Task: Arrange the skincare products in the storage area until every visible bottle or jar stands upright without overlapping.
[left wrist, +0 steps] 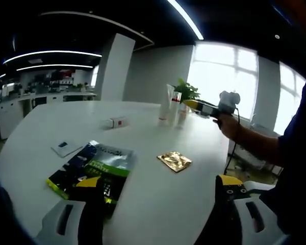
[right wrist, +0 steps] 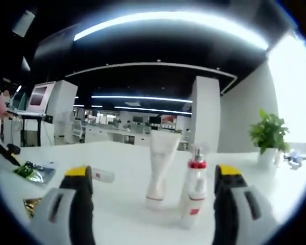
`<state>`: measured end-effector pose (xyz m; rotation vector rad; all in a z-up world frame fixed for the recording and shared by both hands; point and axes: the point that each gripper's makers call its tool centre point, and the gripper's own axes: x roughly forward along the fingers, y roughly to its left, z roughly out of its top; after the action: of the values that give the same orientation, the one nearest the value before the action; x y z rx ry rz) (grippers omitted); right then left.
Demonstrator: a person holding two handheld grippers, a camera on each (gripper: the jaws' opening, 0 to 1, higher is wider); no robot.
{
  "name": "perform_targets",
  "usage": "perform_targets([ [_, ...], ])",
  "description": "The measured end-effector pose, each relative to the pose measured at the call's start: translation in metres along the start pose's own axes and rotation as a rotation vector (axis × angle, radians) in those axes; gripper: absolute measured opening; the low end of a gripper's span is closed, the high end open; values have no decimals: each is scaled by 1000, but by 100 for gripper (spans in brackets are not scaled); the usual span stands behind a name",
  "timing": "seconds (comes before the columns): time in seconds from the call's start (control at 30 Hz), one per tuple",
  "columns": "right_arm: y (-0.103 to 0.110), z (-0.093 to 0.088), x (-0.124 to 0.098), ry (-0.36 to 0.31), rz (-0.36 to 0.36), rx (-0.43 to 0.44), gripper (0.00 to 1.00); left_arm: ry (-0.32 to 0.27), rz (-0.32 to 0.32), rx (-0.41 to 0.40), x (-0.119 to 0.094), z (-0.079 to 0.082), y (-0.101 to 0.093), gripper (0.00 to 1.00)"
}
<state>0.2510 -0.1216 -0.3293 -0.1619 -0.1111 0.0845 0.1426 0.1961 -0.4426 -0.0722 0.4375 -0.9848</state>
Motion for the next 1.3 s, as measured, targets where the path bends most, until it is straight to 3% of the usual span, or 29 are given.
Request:
perform_targets([
  [0.5, 36, 17, 14, -27, 78, -22, 100, -3, 7, -4, -2, -2, 0, 92],
  [1.3, 110, 10, 30, 9, 245, -16, 97, -14, 25, -17, -5, -4, 4, 92],
])
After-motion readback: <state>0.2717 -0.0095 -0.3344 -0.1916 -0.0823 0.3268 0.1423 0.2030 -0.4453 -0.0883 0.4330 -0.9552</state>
